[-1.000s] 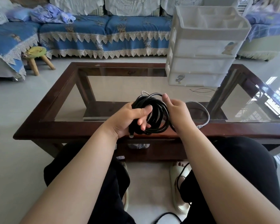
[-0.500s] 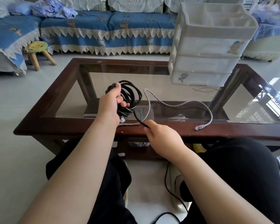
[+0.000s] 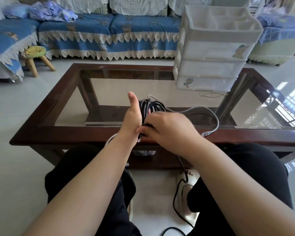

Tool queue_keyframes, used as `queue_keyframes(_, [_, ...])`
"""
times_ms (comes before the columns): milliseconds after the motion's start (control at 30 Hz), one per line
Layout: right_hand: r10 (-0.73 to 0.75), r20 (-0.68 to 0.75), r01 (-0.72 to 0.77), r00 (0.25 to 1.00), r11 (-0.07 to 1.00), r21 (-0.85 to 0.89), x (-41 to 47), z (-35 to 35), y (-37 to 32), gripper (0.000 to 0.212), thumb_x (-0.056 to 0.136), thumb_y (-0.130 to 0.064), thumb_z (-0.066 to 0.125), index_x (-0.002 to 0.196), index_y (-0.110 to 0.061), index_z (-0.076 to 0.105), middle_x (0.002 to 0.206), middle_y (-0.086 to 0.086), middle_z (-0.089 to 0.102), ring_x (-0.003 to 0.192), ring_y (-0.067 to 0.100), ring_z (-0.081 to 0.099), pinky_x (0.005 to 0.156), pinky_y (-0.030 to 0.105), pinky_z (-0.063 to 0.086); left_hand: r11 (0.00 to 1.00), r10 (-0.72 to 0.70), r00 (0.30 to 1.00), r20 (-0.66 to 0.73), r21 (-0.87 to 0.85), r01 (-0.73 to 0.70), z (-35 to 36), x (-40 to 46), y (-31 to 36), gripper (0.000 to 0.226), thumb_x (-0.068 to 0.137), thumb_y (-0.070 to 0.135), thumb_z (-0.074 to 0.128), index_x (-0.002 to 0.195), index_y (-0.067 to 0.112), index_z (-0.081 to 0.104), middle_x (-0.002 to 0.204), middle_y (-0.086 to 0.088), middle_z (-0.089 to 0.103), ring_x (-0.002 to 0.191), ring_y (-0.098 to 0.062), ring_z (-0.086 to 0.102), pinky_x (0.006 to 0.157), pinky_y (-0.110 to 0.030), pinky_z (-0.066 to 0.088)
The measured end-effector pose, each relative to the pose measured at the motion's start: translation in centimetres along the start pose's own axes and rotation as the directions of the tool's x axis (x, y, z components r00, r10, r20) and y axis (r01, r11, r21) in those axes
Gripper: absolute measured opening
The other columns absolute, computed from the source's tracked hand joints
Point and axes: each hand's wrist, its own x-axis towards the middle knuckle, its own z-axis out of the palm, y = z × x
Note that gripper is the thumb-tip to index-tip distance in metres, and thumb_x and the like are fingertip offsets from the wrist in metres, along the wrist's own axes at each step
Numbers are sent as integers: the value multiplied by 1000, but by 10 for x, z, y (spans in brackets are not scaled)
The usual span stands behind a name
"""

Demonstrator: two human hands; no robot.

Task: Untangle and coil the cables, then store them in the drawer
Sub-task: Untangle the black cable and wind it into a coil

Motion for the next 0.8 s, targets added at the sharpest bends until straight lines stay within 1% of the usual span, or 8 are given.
queue_keyframes(67, [42, -56, -38, 998, 997, 74, 7, -8, 11, 34, 87, -54, 54, 76, -22, 53, 69, -7, 57, 61, 17, 55, 52, 31, 42, 999, -36, 991, 126, -17, 38, 2, -4, -5, 73, 93, 68, 10, 94, 19, 64, 76, -4, 69, 73, -16, 66, 74, -31, 50])
queue_keyframes(133, [135, -69, -127, 988, 985, 118, 12, -12, 21, 38, 78, -59, 64, 78, -26, 45, 62, -7, 55, 55, 14, 50, 48, 28, 35, 998, -16, 931, 364, -54, 38, -1, -8, -11, 87, 91, 70, 4, 84, 9, 66, 52, -7, 51, 48, -20, 52, 64, -34, 44])
queue_keyframes(233, [289, -17, -284, 957, 948, 142, 20, -12, 37, 50, 66, -63, 71, 79, -22, 46, 62, -6, 52, 55, 12, 44, 50, 28, 32, 999, -9, 850, 527, -23, 25, -5, -7, -13, 95, 83, 74, -3, 80, 7, 65, 46, -3, 39, 40, -16, 40, 59, -33, 40])
queue_keyframes(333, [301, 138, -332, 943, 860, 387, 23, -10, 53, 39, 71, -51, 75, 76, -17, 56, 61, -9, 49, 53, 6, 41, 52, 23, 35, 996, -21, 839, 543, 83, -29, -5, -8, -7, 93, 69, 80, 6, 81, 3, 56, 46, -1, 39, 40, -14, 39, 58, -30, 40])
queue_keyframes(467, [179, 348, -388, 920, 543, 745, 22, -16, 70, 21, 78, -26, 76, 83, -14, 59, 60, -6, 52, 48, 4, 42, 45, 15, 33, 954, 70, 812, 580, 199, -224, -12, -7, -7, 72, 64, 82, 39, 74, 12, 55, 46, 3, 40, 39, -12, 39, 54, -27, 45])
queue_keyframes(533, [117, 424, -433, 898, 403, 807, 18, -14, 85, 26, 75, -25, 75, 90, -16, 56, 63, 2, 48, 46, 7, 36, 42, 18, 27, 930, 113, 806, 581, 225, -292, -15, -4, -6, 56, 70, 66, 61, 75, 10, 54, 44, 3, 40, 37, -12, 40, 54, -30, 43])
queue_keyframes(667, [171, 436, -465, 884, 208, 861, 4, 2, 114, 24, 76, -29, 73, 79, -16, 52, 57, -2, 34, 46, 8, 27, 42, 17, 24, 887, 163, 816, 554, 279, -367, -17, 5, -8, 46, 73, 47, 79, 76, 6, 58, 40, -1, 45, 35, -18, 41, 48, -26, 38])
queue_keyframes(800, [325, 311, -367, 893, 129, 921, 0, 25, 111, 28, 76, -38, 69, 68, -18, 50, 54, -4, 32, 47, 9, 26, 45, 19, 26, 910, 156, 798, 582, 230, -345, -15, 4, -4, 30, 75, 32, 74, 75, 8, 57, 39, -1, 44, 33, -16, 40, 47, -30, 38])
